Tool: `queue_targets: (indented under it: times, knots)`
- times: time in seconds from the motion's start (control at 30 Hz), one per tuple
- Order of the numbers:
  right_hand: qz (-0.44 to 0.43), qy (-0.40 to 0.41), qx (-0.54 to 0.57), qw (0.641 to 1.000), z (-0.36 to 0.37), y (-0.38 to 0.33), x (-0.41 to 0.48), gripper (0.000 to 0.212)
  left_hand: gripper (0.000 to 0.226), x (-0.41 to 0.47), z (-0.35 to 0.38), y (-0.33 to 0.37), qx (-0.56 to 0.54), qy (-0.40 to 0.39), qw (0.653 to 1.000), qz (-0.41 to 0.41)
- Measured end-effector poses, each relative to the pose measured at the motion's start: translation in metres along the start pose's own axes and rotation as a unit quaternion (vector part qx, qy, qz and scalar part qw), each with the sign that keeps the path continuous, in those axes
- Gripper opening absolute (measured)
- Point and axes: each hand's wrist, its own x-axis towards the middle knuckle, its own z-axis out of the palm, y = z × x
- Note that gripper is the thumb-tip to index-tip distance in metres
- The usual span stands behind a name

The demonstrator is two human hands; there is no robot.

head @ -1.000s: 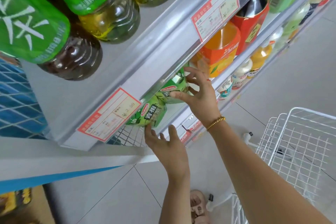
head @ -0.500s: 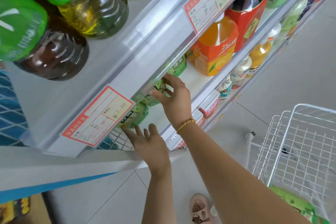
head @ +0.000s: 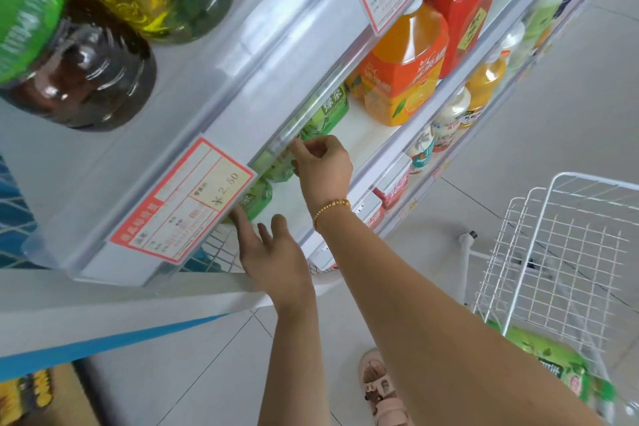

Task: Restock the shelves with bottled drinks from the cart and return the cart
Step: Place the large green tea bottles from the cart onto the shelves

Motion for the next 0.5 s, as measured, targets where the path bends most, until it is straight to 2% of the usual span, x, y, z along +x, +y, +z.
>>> queue_targets:
  times: [0.1,0.27,0.43,0.5]
  knots:
    - [0.040,-0.044,0.016,0.998,0.004,0.012,-0.005,0.024,0.069,-0.002,0.003,-0.001,0.028,0.008,1.000,0.007]
    - [0.095,-0.073,0.019,0.993,-0.001,0.007,0.006,0.043,0.073,-0.001,0.007,-0.008,0.072,-0.034,0.997,0.013]
    - [0.036,-0.132,-0.051,0.989,-0.041,-0.009,-0.011,0.023,0.077,-0.001,0.011,0.000,0.149,-0.094,0.984,-0.012]
    - [0.006,-0.121,-0.066,0.991,-0.081,-0.016,-0.023,0.019,0.071,-0.011,0.011,0.008,0.166,-0.135,0.977,-0.022]
